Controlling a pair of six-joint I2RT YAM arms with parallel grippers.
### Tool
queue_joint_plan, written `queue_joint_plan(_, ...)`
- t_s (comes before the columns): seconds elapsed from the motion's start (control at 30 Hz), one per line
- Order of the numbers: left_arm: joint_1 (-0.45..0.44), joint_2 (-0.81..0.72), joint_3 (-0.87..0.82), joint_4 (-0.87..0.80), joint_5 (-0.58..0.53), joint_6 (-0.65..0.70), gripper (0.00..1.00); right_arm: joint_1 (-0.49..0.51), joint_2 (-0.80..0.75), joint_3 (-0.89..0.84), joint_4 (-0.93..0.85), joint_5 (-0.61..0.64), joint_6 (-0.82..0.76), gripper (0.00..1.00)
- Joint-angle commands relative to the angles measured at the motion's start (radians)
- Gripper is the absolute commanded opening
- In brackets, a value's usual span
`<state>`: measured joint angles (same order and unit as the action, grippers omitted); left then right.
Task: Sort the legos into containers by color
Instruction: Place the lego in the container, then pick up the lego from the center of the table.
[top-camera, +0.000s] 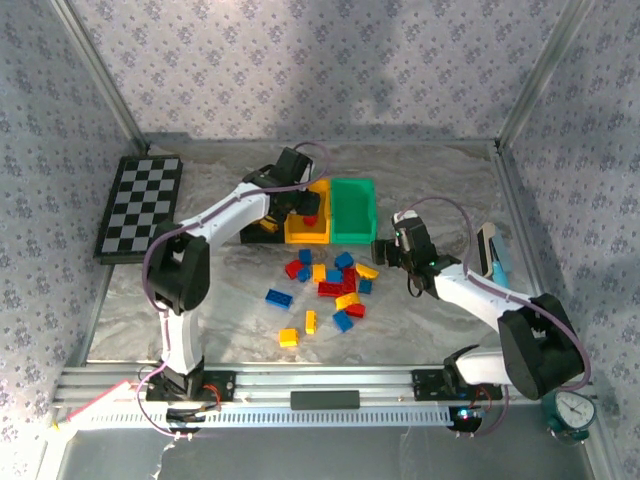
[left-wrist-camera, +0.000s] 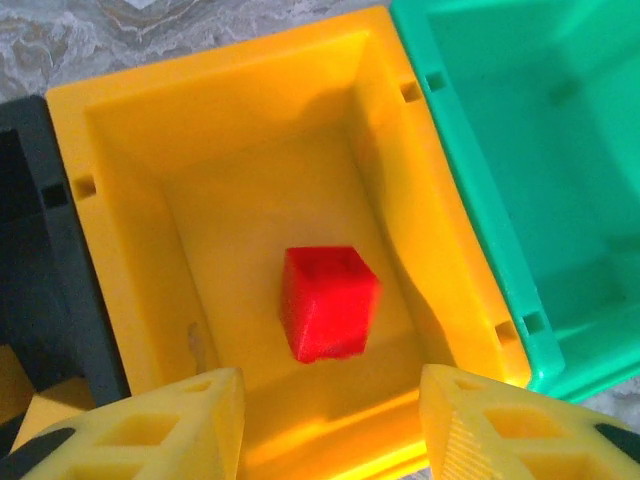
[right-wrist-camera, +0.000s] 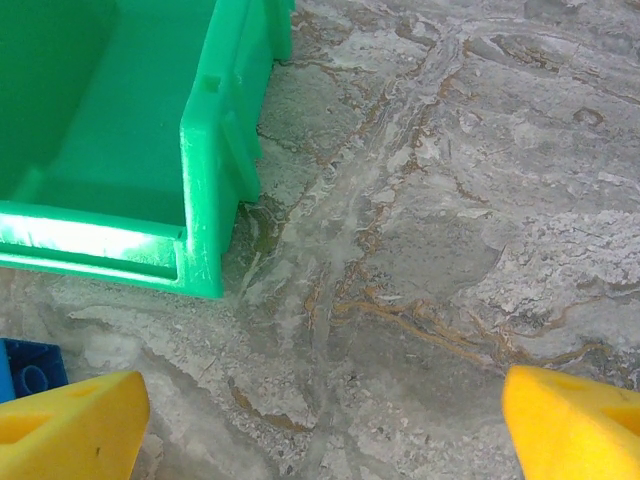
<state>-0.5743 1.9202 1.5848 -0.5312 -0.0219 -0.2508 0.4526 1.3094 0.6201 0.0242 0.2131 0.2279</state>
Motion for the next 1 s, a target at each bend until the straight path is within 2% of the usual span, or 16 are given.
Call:
queue_joint_plan(0.0,0.0,-0.088,-0.036,0.001,0.01,0.011,0.5,0.009,0.01,0.03,-0.016,0.006,-0.006,0.93)
queue_joint_plan(0.23,0.001,-0.234,-0.198,0.078,0.014,-0.009,0.5,0.018,0.011,0.033,-0.022,0.01,-0.007,0.93)
queue_joint_plan(0.73,0.033,-0.581,-0.711,0.331,-0.032,-0.077,0.48,0.038,0.026,0.035,-0.022,0.036,-0.024,0.93)
queue_joint_plan(0.97,0.061,-0.624,-0.815,0.377,-0.012,-0.065,0.48,0.044,0.047,0.013,-0.009,-0.107,0.012,0.9)
